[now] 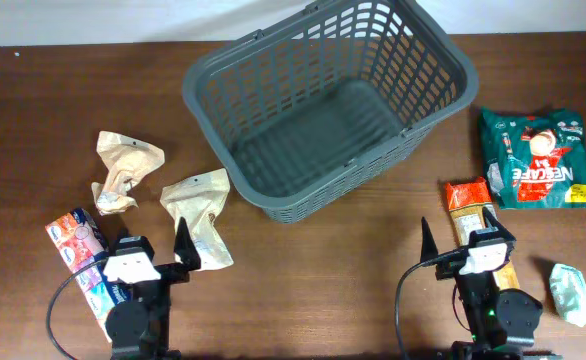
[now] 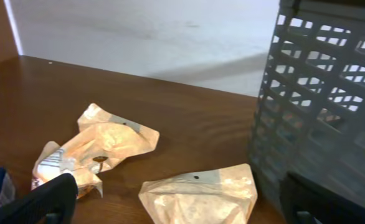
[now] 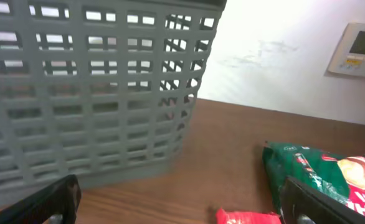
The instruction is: Pack container
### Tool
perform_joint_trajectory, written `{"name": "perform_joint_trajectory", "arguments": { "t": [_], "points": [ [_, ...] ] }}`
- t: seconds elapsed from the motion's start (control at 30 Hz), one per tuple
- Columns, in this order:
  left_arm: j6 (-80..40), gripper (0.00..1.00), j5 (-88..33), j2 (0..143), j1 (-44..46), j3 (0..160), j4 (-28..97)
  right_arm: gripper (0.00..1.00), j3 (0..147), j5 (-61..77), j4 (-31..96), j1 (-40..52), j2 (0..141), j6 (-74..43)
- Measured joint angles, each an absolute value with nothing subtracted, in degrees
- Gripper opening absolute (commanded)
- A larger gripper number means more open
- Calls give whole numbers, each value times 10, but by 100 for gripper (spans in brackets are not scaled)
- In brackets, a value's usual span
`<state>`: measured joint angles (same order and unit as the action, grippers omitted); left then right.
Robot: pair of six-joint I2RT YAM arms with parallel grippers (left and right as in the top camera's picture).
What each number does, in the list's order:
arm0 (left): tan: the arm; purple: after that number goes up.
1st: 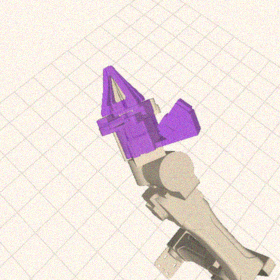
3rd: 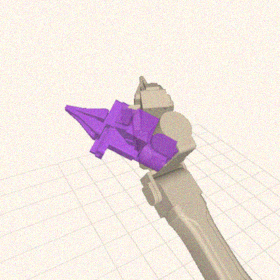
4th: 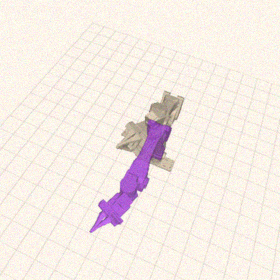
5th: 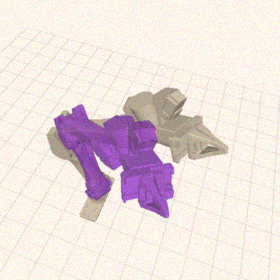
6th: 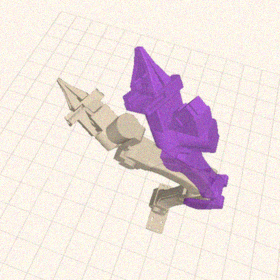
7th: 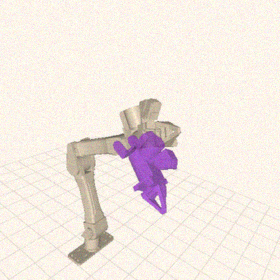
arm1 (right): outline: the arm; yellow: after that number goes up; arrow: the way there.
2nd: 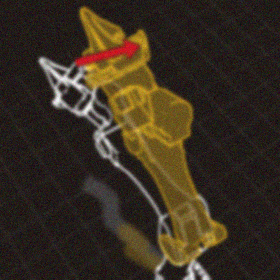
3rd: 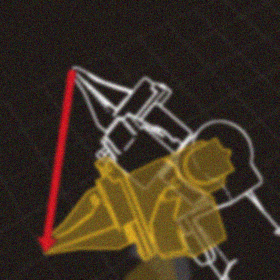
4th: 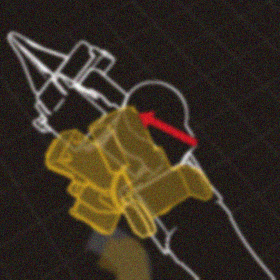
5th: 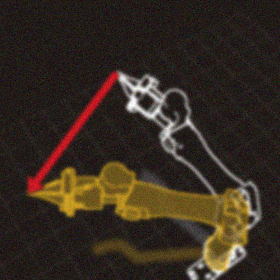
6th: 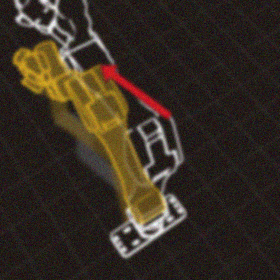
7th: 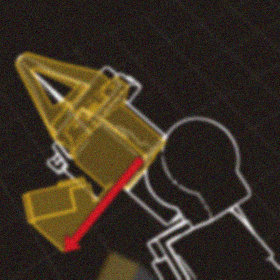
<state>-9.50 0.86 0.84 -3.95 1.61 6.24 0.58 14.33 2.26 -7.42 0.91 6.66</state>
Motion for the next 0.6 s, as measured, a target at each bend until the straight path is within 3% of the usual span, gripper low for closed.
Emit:
{"name": "perform_joint_trajectory", "arguments": {
  "t": [0.33, 0.47, 0.6],
  "points": [
    [-95, 99, -50, 32, -39, 90, 106, 99, 59, 172, -1, -74, 10, -84],
    [-95, 99, -74, 101, -39, 216, 124, 99, 182, 219, 8, -74, 18, -107],
    [-95, 99, -108, 199, -39, 361, 142, 99, 357, 268, 103, -74, 69, -118]
  ]
}}
